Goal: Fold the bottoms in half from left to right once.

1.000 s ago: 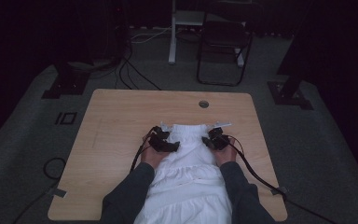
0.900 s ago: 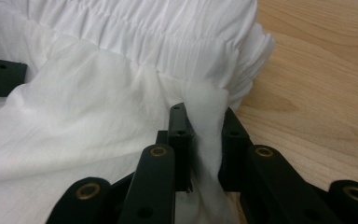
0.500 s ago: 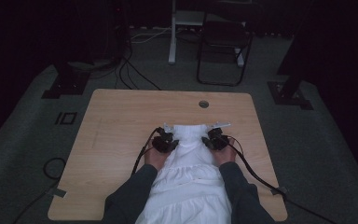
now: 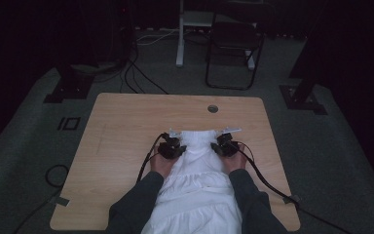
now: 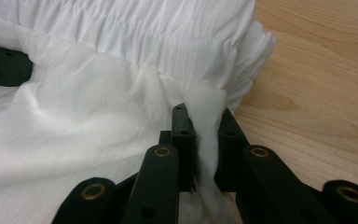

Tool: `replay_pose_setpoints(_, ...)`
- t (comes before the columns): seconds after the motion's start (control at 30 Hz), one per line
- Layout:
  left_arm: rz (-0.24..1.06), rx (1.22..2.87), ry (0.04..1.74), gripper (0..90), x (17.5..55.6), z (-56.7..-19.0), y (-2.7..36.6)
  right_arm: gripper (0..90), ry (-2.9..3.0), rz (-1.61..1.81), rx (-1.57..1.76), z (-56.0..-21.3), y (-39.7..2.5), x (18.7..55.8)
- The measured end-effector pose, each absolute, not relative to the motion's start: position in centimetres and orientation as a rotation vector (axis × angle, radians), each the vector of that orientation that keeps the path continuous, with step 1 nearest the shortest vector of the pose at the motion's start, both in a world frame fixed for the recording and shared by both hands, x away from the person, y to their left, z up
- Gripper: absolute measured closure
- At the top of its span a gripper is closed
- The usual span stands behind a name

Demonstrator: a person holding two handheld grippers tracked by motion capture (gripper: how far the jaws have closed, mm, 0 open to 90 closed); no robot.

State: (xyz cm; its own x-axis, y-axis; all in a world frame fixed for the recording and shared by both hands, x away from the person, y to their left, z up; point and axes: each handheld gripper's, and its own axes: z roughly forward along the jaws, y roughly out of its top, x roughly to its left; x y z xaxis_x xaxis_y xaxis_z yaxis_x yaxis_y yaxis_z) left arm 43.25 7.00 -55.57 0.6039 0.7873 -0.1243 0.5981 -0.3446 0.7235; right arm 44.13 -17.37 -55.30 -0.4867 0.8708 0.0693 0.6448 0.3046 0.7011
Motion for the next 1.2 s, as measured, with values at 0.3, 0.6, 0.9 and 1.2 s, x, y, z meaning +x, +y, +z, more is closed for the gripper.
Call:
replay_pose_setpoints(0.3,0.297,2.07,1.093,82.7,43.6,-55.5,7.2,82.3,2.26,1.011,1.394,-55.3,-17.7,44.5)
replay_pose_setpoints(0.6,0.319,2.071,1.095,83.6,44.6,-54.1,7.3,82.9,2.255,1.021,1.382,-54.2,-17.9,45.5)
replay_pose_setpoints(0.9,0.383,2.024,1.055,83.8,46.3,-49.8,8.0,83.3,2.208,1.058,1.308,-50.4,-17.7,46.6)
replay_pose_setpoints(1.2,0.453,2.01,1.003,83.7,47.8,-45.0,8.0,83.4,2.143,1.1,1.257,-46.3,-17.6,47.4)
